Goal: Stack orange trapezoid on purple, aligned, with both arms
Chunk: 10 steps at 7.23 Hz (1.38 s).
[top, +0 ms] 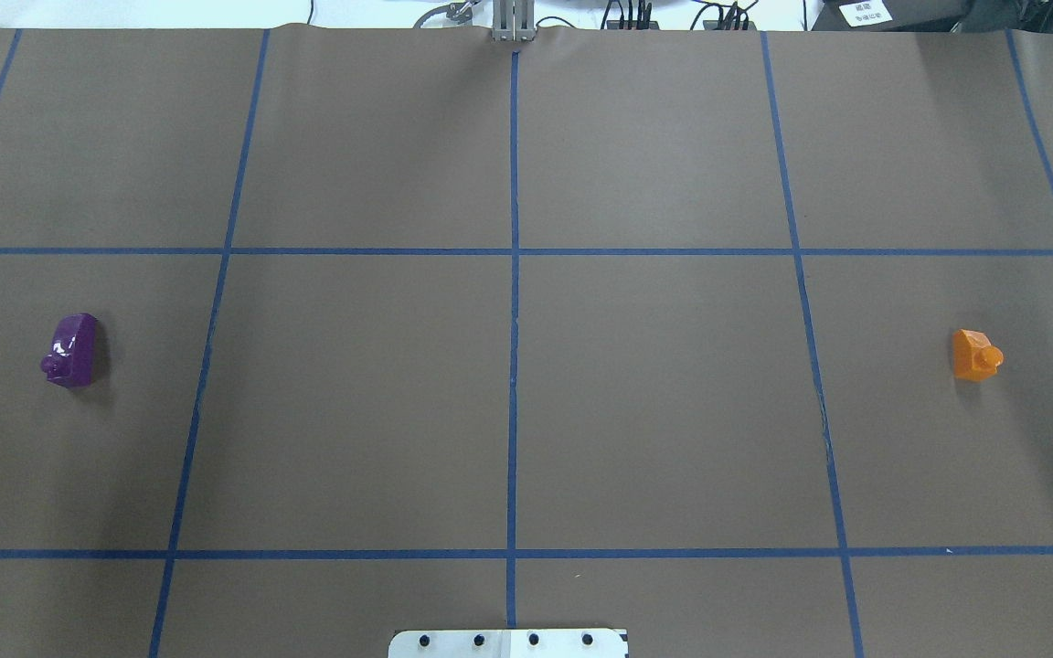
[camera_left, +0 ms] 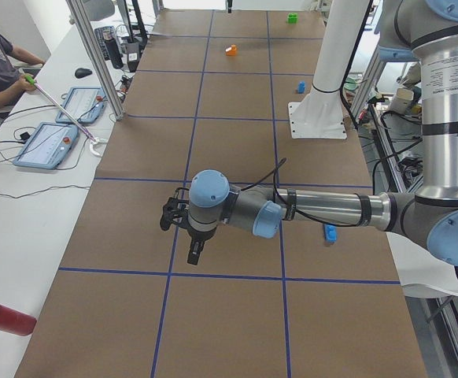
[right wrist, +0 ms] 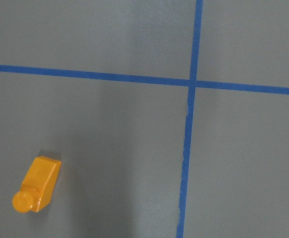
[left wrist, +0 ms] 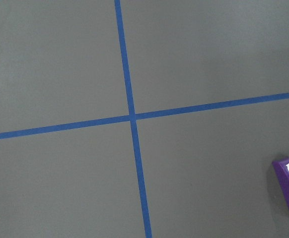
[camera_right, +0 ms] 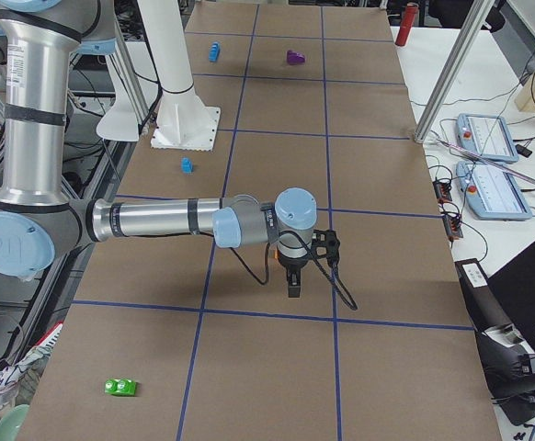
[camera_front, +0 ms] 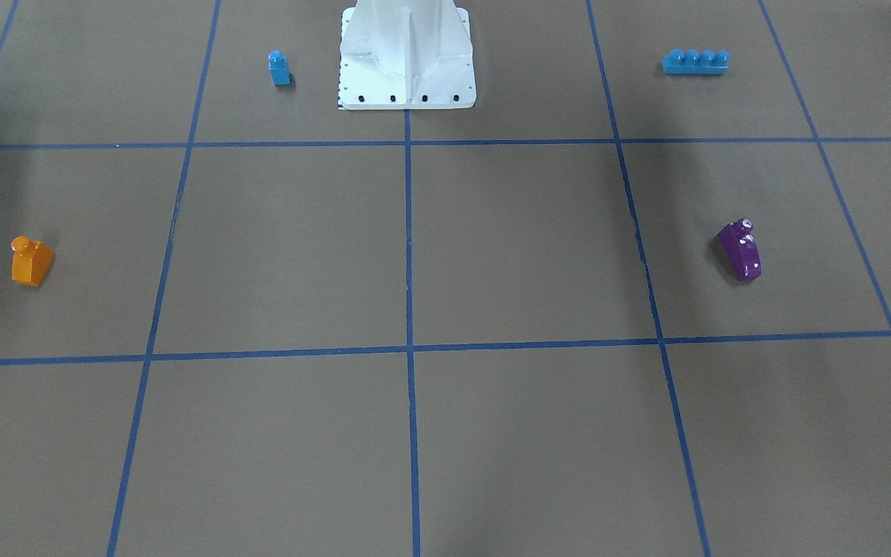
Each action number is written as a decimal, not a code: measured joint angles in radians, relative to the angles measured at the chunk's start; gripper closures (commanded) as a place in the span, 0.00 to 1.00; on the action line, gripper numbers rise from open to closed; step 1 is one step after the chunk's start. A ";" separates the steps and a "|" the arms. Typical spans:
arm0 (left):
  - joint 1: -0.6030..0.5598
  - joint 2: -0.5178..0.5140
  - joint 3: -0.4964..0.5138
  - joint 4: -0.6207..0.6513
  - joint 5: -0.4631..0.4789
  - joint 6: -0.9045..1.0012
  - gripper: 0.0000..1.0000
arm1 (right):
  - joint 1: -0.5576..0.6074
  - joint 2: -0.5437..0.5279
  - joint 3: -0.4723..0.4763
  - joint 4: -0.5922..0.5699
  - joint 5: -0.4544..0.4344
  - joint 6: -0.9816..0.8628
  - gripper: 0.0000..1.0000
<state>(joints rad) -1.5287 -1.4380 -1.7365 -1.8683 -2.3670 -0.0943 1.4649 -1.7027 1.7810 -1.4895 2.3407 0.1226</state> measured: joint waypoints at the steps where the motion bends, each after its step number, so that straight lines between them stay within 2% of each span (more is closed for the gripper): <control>1: 0.000 0.002 0.003 -0.010 0.002 0.000 0.00 | 0.000 0.000 0.000 0.000 0.002 0.000 0.00; 5: 0.003 0.007 0.010 -0.021 0.007 -0.008 0.00 | 0.000 0.000 0.002 0.000 0.005 -0.001 0.00; 7: 0.055 -0.018 0.006 -0.029 0.001 -0.068 0.00 | 0.000 0.000 0.000 -0.001 0.016 0.001 0.00; 10: 0.223 -0.072 -0.006 -0.047 0.000 -0.391 0.00 | 0.000 -0.002 -0.002 -0.002 0.042 0.002 0.00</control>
<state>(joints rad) -1.3062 -1.5103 -1.7425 -1.9155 -2.3671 -0.4855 1.4649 -1.7052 1.7787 -1.4910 2.3823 0.1246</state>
